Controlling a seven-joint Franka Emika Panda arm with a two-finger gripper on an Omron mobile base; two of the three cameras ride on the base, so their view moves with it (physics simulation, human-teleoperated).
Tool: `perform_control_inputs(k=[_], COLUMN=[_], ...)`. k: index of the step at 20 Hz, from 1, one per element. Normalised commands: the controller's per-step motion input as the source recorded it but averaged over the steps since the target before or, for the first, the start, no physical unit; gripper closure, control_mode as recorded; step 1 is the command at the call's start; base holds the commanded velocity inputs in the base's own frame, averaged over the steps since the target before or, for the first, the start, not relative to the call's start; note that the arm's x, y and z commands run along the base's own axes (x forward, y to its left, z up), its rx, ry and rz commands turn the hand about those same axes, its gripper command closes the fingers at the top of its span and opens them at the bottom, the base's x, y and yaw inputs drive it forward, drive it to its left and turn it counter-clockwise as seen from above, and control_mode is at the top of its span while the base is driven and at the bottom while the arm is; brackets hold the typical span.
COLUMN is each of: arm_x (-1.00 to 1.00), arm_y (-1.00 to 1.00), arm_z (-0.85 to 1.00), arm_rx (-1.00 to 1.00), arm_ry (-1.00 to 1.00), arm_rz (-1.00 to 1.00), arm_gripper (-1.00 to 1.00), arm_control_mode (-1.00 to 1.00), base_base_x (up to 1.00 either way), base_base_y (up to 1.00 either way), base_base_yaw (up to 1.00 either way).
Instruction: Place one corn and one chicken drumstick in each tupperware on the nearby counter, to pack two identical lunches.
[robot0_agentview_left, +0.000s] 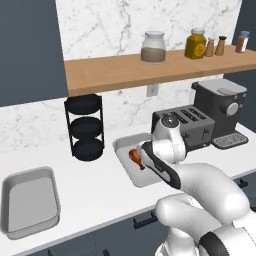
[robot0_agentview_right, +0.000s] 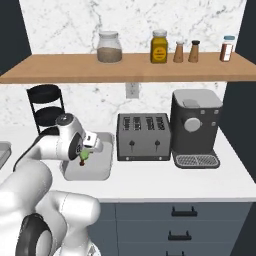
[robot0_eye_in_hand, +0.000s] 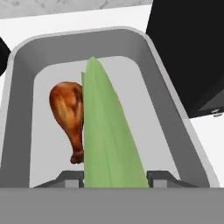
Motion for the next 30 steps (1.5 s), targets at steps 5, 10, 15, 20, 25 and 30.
perform_control_inputs(k=[5,10,15,20,25,30], arm_x=[0.20,0.22,0.31,0.41,0.39,0.07], arm_y=[0.00,0.00,0.00,0.00,0.02,0.05], arm_z=[-0.39,-0.33,-0.13,-0.17,-0.28,-0.03], arm_rx=[-0.01,-0.01,0.00,0.00,-0.02,-0.02], arm_ry=[0.01,0.00,0.01,0.05,0.05,0.00], arm_rz=[0.00,0.00,-0.01,-0.01,-0.01,-0.05], arm_gripper=[1.00,1.00,1.00,1.00,-1.00,-1.00], arm_control_mode=[-1.00,-1.00,-1.00,-1.00,-1.00,-1.00], base_base_x=[0.00,0.00,0.00,0.00,0.00,0.00], base_base_y=[0.00,0.00,0.00,0.00,0.00,0.00], base_base_yaw=[0.00,0.00,0.00,0.00,0.00,0.00])
